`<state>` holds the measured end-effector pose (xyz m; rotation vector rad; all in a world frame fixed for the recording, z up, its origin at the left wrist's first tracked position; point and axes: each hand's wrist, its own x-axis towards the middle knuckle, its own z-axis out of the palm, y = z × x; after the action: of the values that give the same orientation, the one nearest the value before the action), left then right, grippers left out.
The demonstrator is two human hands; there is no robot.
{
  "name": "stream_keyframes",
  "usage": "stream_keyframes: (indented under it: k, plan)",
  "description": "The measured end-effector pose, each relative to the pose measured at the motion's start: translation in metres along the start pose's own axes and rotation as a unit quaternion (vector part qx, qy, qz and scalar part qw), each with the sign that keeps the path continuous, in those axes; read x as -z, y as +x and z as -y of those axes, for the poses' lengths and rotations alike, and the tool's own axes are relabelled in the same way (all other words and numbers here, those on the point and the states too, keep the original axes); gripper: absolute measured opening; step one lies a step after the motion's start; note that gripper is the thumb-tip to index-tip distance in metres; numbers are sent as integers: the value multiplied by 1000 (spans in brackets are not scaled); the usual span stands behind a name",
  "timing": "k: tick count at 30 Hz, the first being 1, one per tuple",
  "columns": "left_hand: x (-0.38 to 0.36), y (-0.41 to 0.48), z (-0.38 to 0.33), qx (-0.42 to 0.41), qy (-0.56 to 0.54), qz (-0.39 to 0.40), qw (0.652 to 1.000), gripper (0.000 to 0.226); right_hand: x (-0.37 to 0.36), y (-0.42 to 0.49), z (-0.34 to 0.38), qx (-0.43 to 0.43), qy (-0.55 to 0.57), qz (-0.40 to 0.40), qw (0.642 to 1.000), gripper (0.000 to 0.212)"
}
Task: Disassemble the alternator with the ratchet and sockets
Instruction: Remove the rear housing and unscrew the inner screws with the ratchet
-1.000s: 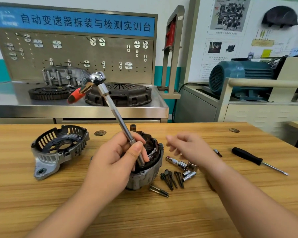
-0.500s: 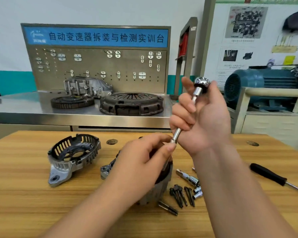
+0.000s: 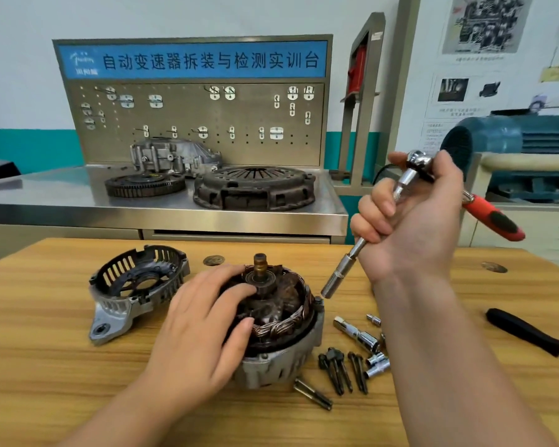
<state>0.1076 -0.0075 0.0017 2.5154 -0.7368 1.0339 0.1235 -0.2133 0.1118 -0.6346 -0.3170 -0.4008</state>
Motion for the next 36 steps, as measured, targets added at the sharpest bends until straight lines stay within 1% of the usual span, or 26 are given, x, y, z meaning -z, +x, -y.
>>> stream_keyframes:
  k: [2,5,9,13,15,18,20,22,24,26,29,31,32,34,36]
  plan:
    - [-3,-1,3,5,-23,-10,1000,42,1,0,-5,1,-8,11,1000,46]
    - [-4,-2,7,3,-49,-23,999,39,2,0,-13,-6,-34,24,999,42]
    - [-4,-4,12,10,-66,-25,997,42,4,-1,-21,-22,-87,32,995,47]
    - [-5,-5,15,7,-66,-25,997,42,3,-2,-24,-29,-92,68,993,41]
    - [-5,-5,18,8,-68,-27,997,43,3,-4,-25,-39,-86,87,992,44]
    - [-8,-5,23,9,-85,-37,996,43,0,-5,-26,-66,-78,106,989,55]
    - [-9,-5,26,8,-94,-43,995,42,-2,-6,-25,-82,-78,118,987,57]
    - [-10,-5,30,11,-100,-46,994,43,-3,-7,-25,-95,-78,135,983,52]
    - [-11,-6,36,19,-105,-43,993,47,-5,-9,-26,-105,-79,155,979,43]
    - [-11,-7,42,38,-108,-41,993,47,-7,-12,-28,-108,-85,182,974,32]
    - [-9,-7,45,92,-124,-67,986,44,-12,-18,-31,-109,-90,222,965,33]
    - [-2,-4,39,112,-150,-97,978,40,-15,-20,-32,-105,-92,230,963,31]
    - [3,-1,31,105,-161,-111,975,36,-16,-21,-33,-101,-96,228,964,28]
    - [12,7,12,63,-178,-124,974,26,-17,-22,-33,-90,-107,223,965,29]
    - [20,13,-9,6,-193,-111,975,24,-18,-24,-36,-85,-110,228,964,34]
